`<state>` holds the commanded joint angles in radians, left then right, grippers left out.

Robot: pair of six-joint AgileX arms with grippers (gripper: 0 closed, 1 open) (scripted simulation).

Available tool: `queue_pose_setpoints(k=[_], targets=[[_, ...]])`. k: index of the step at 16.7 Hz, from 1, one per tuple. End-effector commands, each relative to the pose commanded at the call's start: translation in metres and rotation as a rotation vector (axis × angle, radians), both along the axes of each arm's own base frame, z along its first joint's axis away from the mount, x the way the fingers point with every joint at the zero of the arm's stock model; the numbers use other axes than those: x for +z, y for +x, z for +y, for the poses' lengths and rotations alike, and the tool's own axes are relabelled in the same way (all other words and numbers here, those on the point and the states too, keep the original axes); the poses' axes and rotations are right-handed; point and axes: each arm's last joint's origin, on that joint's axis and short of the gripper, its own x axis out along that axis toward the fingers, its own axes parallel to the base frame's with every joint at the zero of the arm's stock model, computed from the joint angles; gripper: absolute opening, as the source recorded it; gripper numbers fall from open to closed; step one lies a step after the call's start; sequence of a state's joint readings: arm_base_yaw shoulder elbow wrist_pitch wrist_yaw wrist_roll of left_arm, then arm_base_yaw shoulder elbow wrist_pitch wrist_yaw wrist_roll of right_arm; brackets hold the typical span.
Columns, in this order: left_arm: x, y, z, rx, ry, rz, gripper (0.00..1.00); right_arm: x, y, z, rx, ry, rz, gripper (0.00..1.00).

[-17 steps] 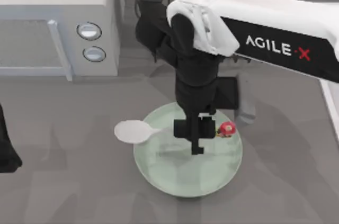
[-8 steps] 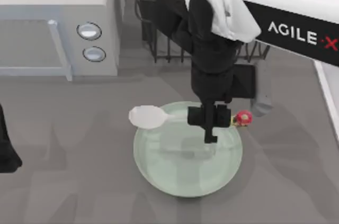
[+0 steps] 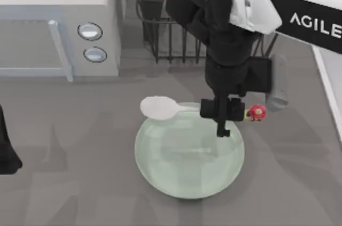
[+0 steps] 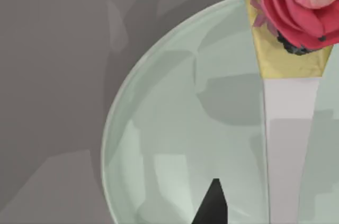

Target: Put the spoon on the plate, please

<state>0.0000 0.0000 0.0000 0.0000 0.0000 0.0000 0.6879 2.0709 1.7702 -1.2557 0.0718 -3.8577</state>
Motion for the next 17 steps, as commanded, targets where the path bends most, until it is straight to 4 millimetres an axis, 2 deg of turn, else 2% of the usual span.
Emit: queue_pose_setpoints(k=[5, 12, 15, 17], targets=[[0.0, 0.0, 0.0, 0.0, 0.0, 0.0, 1.0, -0.014, 0.0, 0.012, 0.037, 0.031, 0.001, 0.0], [0.0, 0.0, 0.0, 0.0, 0.0, 0.0, 1.0, -0.058, -0.004, 0.04, 0.11, 0.054, 0.024, 0.0], [0.0, 0.0, 0.0, 0.0, 0.0, 0.0, 1.0, -0.08, -0.008, 0.042, 0.117, 0.026, 0.06, 0.0], [0.0, 0.0, 0.0, 0.0, 0.0, 0.0, 1.0, -0.081, -0.008, 0.042, 0.117, 0.024, 0.063, 0.0]])
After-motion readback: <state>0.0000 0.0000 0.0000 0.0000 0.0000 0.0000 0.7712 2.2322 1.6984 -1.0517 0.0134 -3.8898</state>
